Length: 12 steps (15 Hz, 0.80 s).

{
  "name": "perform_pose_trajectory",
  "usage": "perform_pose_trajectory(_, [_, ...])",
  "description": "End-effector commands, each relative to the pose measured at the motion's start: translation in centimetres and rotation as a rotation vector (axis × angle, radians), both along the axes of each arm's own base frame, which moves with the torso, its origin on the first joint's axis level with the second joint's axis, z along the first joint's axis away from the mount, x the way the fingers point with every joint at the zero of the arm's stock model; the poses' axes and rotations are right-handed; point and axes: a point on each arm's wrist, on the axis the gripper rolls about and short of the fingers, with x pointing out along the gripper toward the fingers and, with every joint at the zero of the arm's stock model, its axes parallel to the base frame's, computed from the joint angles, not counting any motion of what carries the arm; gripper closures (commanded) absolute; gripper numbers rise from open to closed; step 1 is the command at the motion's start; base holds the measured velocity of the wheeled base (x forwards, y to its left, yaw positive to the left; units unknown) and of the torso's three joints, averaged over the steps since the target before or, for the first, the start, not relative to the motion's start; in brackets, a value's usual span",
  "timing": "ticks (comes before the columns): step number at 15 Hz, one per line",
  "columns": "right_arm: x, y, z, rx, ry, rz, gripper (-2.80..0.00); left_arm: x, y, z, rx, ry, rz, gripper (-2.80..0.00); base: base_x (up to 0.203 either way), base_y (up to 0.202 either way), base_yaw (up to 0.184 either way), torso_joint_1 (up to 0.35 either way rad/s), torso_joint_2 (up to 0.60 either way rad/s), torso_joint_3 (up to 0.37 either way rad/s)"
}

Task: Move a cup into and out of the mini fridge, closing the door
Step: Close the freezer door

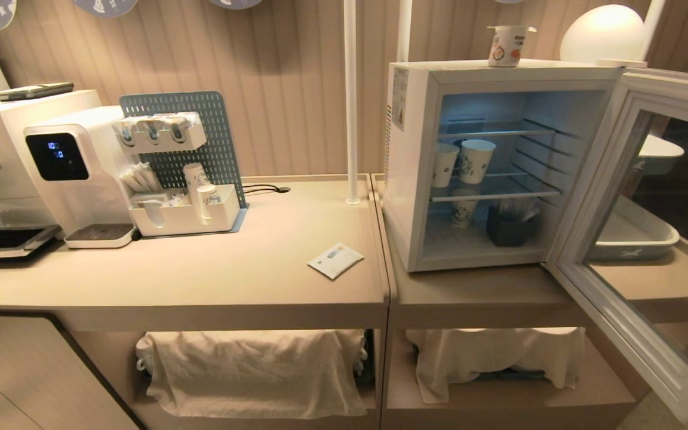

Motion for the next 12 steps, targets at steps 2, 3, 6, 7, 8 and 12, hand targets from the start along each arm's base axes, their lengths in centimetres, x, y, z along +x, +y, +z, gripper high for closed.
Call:
perform_pose_trajectory(2, [-0.01,0.00,-0.03,-0.001,-0.001,0.000,0.00,0.02,0.00,-0.04,-0.001,0.003,0.001,0.00,-0.187,0.000,-0.001,0.005,0.00,0.006])
perform_pose_trajectory(3, [-0.01,0.00,-0.03,-0.001,-0.001,0.000,0.00,0.02,0.00,-0.04,-0.001,0.003,0.001,0.00,-0.190,0.000,0.001,0.000,0.00,0.003])
perform_pose_trajectory(6, [0.01,0.00,-0.03,-0.001,0.000,0.000,0.00,0.02,0.00,-0.04,-0.001,0.003,0.001,0.00,-0.091,-0.001,0.003,0.000,0.00,0.002])
perform_pose_trajectory(7, [0.01,0.00,-0.03,-0.001,0.000,0.000,0.00,0.02,0.00,-0.04,0.001,0.003,0.001,0.00,0.000,0.000,0.000,0.000,0.00,0.000])
perform_pose_trajectory(8, [0.01,0.00,-0.03,-0.001,0.000,0.000,0.00,0.02,0.00,-0.04,0.002,0.003,0.001,0.00,-0.004,-0.046,-0.012,0.004,0.01,0.008])
perform_pose_trajectory(12, [0.01,0.00,-0.03,-0.001,0.000,0.000,0.00,0.02,0.00,-0.04,0.002,0.003,0.000,0.00,-0.001,-0.064,-0.018,0.002,0.00,0.003])
